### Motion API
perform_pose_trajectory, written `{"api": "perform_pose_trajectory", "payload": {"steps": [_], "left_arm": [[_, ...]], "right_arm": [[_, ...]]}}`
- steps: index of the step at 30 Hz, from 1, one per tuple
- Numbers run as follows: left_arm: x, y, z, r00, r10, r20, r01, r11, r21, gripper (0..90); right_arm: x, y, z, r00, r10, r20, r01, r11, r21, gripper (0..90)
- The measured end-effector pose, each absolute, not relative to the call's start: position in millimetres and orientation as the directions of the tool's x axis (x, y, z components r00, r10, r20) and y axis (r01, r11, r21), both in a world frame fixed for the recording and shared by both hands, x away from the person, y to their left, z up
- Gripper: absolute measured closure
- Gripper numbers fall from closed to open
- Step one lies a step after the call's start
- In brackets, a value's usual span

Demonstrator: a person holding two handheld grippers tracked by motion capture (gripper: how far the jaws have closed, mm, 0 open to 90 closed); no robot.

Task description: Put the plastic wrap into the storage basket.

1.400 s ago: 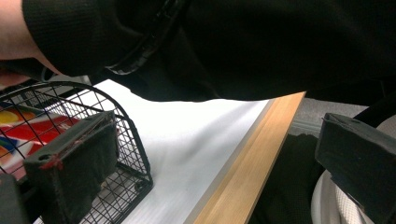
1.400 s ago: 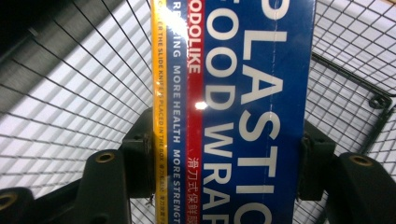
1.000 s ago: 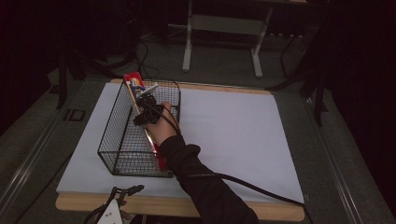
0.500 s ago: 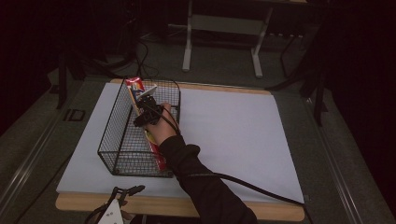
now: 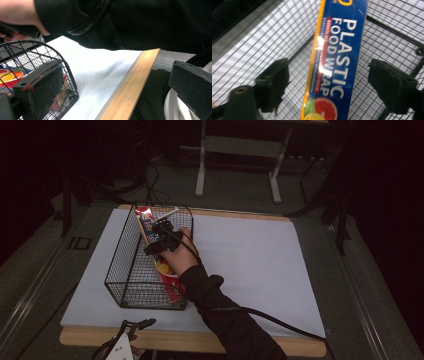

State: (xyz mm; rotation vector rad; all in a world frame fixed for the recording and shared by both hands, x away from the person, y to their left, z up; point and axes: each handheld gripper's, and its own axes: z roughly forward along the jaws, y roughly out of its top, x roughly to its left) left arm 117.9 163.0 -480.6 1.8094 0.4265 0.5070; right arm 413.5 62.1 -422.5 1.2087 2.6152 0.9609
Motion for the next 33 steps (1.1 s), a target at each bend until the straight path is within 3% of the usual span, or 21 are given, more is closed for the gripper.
{"api": "perform_pose_trajectory", "payload": {"steps": [12,33], "left_arm": [[120.6,161.7,-482.1,0.842,0.527,0.114,0.046,-0.282,0.958,0.1],[122.5,160.3,-483.4,0.846,0.522,0.107,0.054,-0.283,0.958,0.1]], "right_arm": [[396.3,17.1,-404.2,-0.728,0.677,0.109,0.573,0.512,0.64,15.0],[382.3,-80.5,-395.4,-0.73,0.675,0.104,0.54,0.478,0.693,13.7]]}}
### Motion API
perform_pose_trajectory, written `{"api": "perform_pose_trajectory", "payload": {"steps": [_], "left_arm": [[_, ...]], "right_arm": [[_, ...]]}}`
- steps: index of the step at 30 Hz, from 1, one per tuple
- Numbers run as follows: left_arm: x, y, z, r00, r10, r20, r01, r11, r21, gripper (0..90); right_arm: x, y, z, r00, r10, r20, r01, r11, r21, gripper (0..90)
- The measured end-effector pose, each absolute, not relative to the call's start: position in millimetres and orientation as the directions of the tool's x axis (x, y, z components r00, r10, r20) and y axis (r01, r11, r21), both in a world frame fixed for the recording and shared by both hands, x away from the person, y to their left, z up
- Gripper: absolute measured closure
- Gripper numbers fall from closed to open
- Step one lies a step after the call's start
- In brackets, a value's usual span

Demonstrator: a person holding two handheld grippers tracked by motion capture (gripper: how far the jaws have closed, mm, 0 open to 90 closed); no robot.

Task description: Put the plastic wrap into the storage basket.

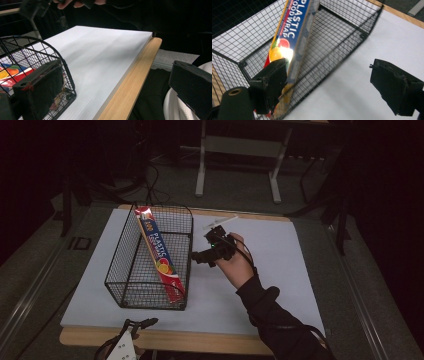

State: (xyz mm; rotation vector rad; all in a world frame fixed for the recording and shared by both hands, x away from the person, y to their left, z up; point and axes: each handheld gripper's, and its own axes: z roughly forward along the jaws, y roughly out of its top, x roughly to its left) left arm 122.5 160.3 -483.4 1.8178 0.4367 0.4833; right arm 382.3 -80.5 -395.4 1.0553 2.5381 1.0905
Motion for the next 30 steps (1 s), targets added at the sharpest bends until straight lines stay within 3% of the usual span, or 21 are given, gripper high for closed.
{"api": "perform_pose_trajectory", "payload": {"steps": [30], "left_arm": [[122.8,159.1,-484.0,0.851,0.515,0.103,0.056,-0.283,0.958,0.1]], "right_arm": [[332.3,-191.5,-438.2,-0.694,0.709,0.126,0.562,0.424,0.71,13.6]]}}
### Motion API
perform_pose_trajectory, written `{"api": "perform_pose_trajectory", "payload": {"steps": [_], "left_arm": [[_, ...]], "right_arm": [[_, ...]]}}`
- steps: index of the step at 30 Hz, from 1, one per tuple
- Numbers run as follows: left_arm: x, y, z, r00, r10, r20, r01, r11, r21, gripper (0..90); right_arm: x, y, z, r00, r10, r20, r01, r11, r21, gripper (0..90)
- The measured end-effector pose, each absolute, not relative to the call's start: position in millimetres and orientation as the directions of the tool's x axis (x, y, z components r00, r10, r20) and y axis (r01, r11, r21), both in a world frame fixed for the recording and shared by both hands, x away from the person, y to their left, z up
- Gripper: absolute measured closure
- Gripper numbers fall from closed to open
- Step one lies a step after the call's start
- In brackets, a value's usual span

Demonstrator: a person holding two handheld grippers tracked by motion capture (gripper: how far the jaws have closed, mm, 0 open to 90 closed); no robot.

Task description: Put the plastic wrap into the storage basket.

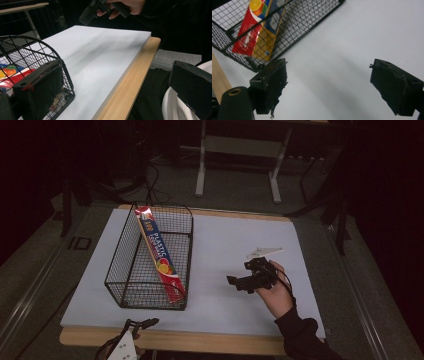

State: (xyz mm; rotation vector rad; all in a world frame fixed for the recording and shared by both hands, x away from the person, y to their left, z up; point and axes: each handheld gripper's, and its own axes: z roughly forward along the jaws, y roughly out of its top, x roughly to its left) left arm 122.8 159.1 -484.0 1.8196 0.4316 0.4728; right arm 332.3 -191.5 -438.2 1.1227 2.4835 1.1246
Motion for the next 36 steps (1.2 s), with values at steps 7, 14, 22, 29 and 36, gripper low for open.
{"api": "perform_pose_trajectory", "payload": {"steps": [7,14,22,29,36], "left_arm": [[123.2,158.3,-484.2,0.851,0.514,0.103,0.058,-0.287,0.956,0.1],[123.3,158.1,-484.4,0.851,0.515,0.103,0.059,-0.288,0.956,0.1],[123.0,157.9,-484.5,0.852,0.514,0.105,0.058,-0.291,0.955,0.1],[123.0,157.9,-484.4,0.852,0.513,0.106,0.058,-0.292,0.955,0.1],[122.9,158.4,-484.1,0.854,0.509,0.107,0.055,-0.293,0.955,0.1]], "right_arm": [[320.5,-211.9,-454.9,-0.681,0.72,0.134,0.568,0.404,0.717,13.8],[311.3,-226.7,-468.5,-0.668,0.73,0.142,0.581,0.393,0.713,13.8],[302.6,-241.0,-473.4,-0.669,0.735,0.112,0.563,0.402,0.722,13.8],[298.8,-249.5,-483.4,-0.666,0.737,0.114,0.57,0.404,0.715,13.8],[300.2,-256.3,-495.1,-0.651,0.752,0.103,0.579,0.404,0.709,13.7]]}}
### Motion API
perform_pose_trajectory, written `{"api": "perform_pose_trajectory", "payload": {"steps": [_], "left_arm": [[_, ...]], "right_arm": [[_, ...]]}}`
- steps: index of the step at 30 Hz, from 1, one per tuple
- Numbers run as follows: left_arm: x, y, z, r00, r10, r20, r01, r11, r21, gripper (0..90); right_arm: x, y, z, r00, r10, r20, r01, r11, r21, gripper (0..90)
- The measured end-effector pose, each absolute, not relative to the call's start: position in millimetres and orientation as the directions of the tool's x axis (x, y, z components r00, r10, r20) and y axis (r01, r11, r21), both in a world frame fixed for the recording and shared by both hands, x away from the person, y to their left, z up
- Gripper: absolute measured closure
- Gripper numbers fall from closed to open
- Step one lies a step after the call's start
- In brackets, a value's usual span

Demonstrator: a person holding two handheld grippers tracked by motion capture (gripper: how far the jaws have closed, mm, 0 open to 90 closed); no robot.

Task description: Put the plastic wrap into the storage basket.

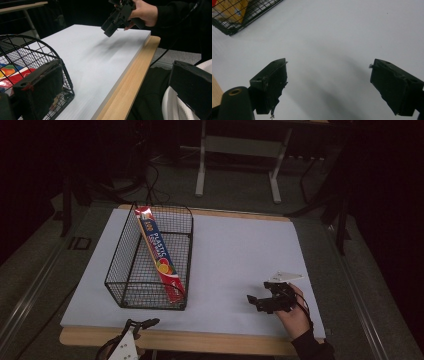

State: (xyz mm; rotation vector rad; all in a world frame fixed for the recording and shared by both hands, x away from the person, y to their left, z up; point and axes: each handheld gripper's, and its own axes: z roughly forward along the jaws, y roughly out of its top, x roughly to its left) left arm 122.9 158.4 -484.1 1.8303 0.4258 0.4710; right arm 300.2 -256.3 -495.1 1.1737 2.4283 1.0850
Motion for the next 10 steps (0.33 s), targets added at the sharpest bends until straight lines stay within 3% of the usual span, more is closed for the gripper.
{"api": "perform_pose_trajectory", "payload": {"steps": [10], "left_arm": [[123.1,158.2,-484.0,0.854,0.509,0.106,0.056,-0.292,0.955,0.1]], "right_arm": [[301.7,-254.4,-500.3,-0.662,0.744,0.09,0.566,0.418,0.71,13.7]]}}
